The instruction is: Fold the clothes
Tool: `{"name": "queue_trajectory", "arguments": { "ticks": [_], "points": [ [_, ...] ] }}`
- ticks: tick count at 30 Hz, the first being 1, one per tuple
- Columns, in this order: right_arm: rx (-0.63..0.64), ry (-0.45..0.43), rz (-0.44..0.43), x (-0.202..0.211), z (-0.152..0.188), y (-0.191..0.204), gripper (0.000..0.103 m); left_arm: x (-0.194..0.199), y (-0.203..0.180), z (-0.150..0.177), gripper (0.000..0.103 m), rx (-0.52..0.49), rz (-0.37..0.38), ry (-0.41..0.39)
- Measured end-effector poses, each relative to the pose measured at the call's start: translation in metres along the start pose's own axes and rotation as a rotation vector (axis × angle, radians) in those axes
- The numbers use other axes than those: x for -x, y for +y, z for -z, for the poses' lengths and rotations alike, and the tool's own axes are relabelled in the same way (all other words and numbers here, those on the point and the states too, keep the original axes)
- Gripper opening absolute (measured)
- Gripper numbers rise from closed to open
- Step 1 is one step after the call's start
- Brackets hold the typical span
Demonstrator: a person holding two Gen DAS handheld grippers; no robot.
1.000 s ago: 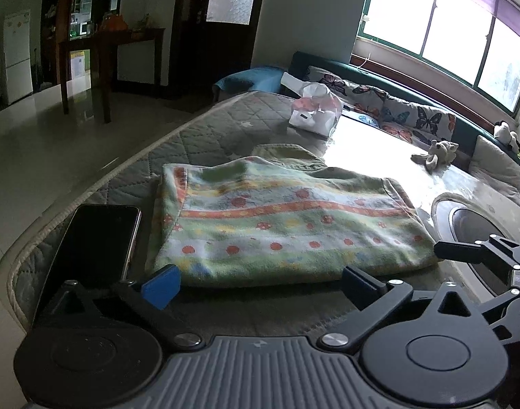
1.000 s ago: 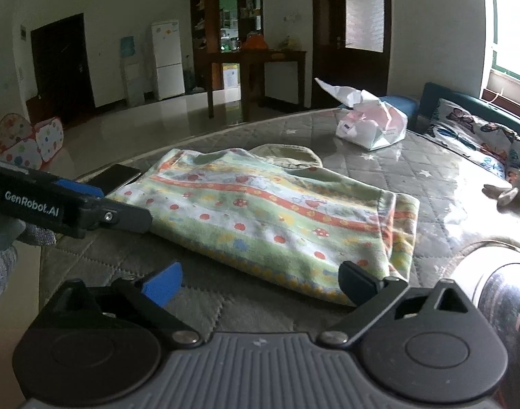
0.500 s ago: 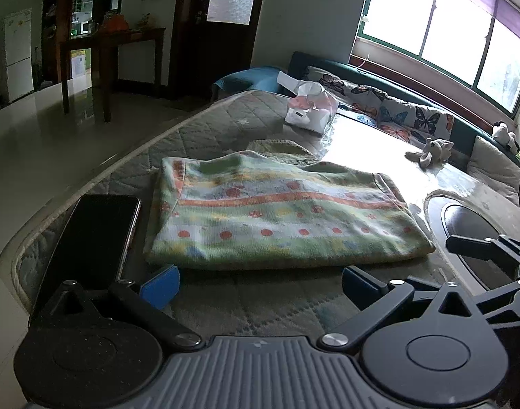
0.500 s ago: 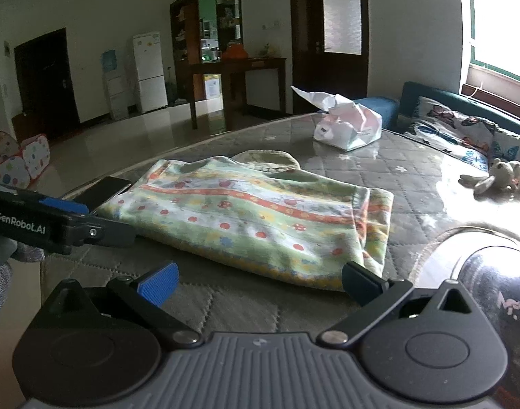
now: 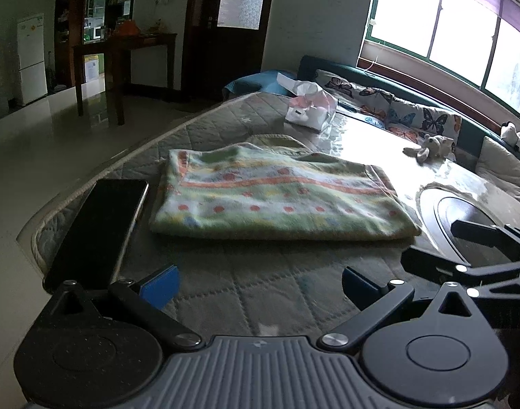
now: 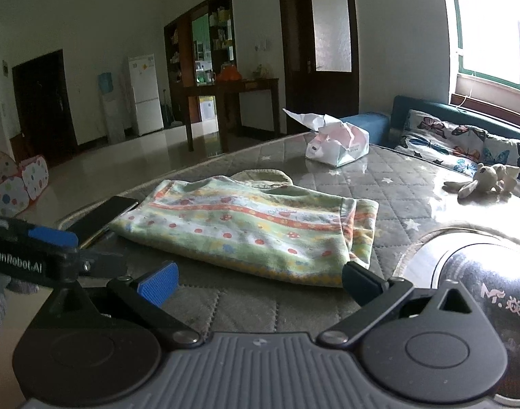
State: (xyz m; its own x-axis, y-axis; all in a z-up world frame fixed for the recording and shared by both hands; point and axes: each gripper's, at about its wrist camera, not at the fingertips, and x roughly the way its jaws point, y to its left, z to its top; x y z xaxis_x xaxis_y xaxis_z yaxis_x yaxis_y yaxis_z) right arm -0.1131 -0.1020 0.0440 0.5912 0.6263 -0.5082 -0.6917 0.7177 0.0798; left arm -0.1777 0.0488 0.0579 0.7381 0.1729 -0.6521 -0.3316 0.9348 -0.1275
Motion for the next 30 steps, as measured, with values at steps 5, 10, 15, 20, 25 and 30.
{"name": "queue_trajectory", "arguments": {
  "ticks": [5, 10, 15, 20, 25, 30],
  "points": [
    [-0.017, -0.019, -0.015, 0.008, 0.005, -0.009, 0.103, 0.006, -0.018, 0.008, 0.103, -0.011, -0.03, -0.005],
    [-0.034, -0.038, -0.029, 0.015, 0.009, -0.018, 0.103, 0.009, -0.03, 0.013, 0.103, -0.005, -0.064, -0.008],
    [-0.035, -0.052, -0.043, 0.02, 0.012, -0.025, 0.103, 0.01, -0.038, 0.015, 0.103, 0.003, -0.113, -0.01],
    [-0.042, -0.044, -0.047, 0.019, 0.013, -0.03, 0.103, 0.009, -0.042, 0.014, 0.103, 0.012, -0.14, -0.008],
    [-0.023, -0.029, -0.031, 0.017, 0.013, -0.029, 0.103, 0.008, -0.043, 0.016, 0.103, 0.02, -0.148, -0.019],
    [-0.042, -0.025, -0.013, 0.017, 0.017, -0.026, 0.103, 0.004, -0.041, 0.019, 0.103, -0.004, -0.138, -0.013]
  ]
}}
